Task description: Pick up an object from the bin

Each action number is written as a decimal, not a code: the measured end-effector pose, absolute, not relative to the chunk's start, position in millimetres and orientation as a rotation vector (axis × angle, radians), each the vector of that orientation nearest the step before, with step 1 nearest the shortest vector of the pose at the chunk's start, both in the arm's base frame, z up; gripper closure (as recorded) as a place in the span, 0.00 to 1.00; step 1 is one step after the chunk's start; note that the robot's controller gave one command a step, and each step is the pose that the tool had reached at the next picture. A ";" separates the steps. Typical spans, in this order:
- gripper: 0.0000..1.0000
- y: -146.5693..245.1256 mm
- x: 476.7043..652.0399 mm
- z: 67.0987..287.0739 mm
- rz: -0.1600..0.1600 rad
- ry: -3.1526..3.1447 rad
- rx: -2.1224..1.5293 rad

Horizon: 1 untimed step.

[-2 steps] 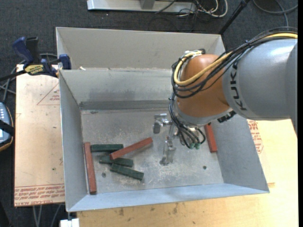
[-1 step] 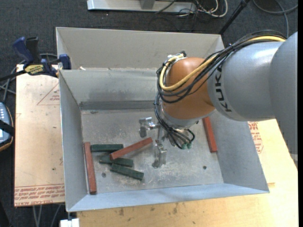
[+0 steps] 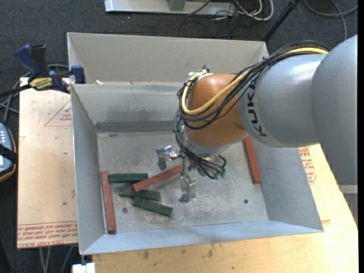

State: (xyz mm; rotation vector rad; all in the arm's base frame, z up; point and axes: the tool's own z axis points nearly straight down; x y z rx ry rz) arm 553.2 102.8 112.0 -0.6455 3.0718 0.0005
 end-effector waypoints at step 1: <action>1.00 109.6 558.2 70.0 0.002 3.140 -0.103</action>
Offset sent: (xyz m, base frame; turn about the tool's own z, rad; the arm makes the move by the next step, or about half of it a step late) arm 0.0000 0.0000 0.0000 0.0000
